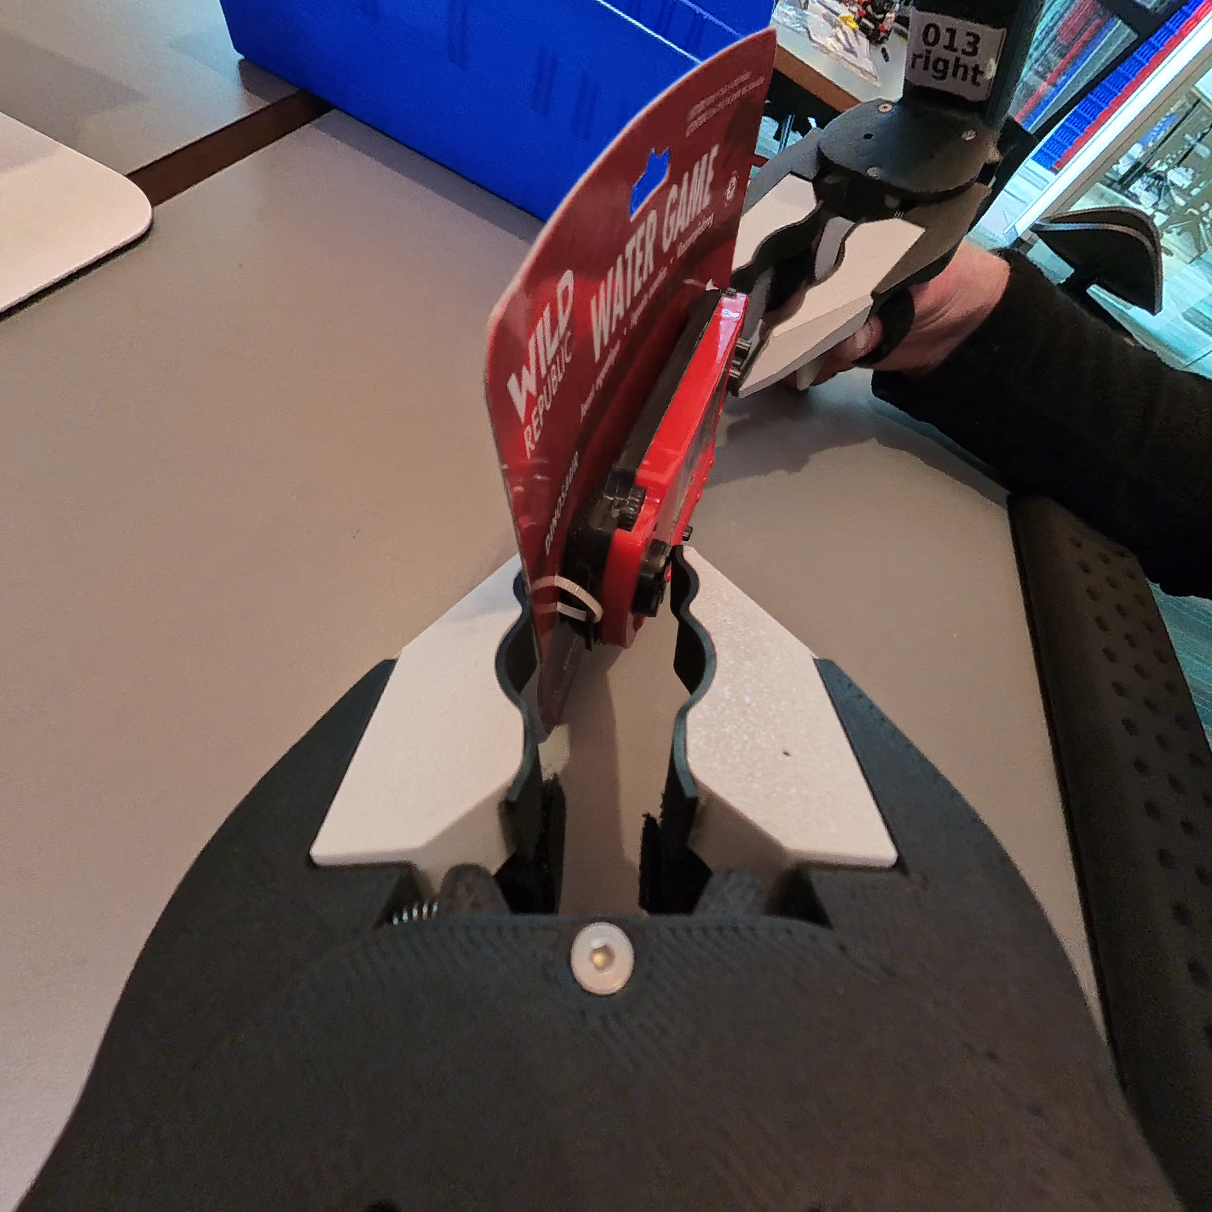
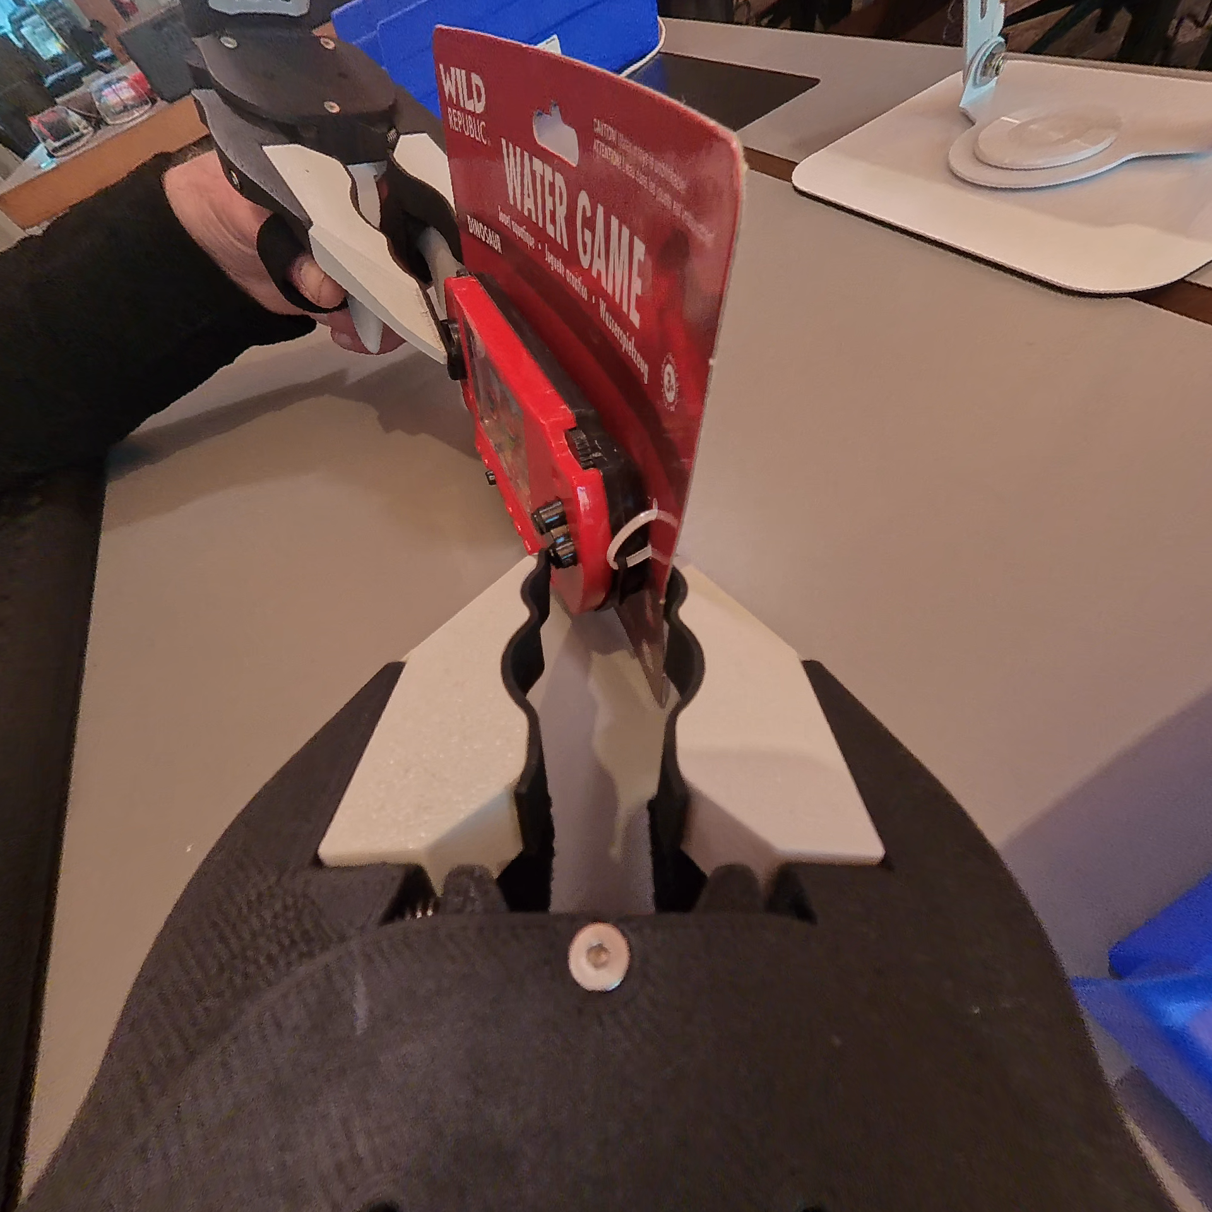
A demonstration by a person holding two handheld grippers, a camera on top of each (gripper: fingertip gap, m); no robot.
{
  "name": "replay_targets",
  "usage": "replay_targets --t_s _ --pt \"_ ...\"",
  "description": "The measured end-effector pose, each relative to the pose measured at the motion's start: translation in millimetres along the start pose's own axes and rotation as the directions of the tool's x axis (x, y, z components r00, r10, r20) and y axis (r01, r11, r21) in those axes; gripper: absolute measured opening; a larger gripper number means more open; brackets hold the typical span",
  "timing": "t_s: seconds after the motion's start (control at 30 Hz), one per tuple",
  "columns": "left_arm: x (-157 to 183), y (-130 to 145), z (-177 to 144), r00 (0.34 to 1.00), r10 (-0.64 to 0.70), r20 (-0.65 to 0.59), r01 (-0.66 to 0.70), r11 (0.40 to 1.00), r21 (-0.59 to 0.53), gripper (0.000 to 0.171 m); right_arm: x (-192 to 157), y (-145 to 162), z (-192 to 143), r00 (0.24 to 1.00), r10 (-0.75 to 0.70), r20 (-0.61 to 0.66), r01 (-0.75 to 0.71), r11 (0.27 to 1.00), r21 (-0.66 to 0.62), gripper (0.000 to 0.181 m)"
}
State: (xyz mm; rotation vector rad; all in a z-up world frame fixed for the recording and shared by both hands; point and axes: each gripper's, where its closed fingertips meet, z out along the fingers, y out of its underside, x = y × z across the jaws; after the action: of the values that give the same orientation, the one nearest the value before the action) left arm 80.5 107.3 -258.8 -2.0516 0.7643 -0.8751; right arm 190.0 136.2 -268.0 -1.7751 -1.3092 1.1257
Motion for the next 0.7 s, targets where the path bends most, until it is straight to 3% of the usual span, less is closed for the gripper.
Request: replay_targets --t_s 0.17,0.4,0.7 --pt "1 -1 1 0.996 0.081 0.024 -0.081 0.997 0.01 0.035 2 0 1 0.999 -0.042 -0.029 0.042 0.999 0.0 0.042" --pt "0 -3 3 0.966 0.233 0.107 -0.234 0.972 -0.01 0.035 7 -5 -3 0.999 -0.011 -0.042 0.012 0.999 0.038 0.034" --pt "7 -10 -1 0.989 0.141 0.034 -0.142 0.989 0.038 0.034 -1 -5 -5 0.999 0.046 0.017 -0.047 0.999 0.02 0.024"
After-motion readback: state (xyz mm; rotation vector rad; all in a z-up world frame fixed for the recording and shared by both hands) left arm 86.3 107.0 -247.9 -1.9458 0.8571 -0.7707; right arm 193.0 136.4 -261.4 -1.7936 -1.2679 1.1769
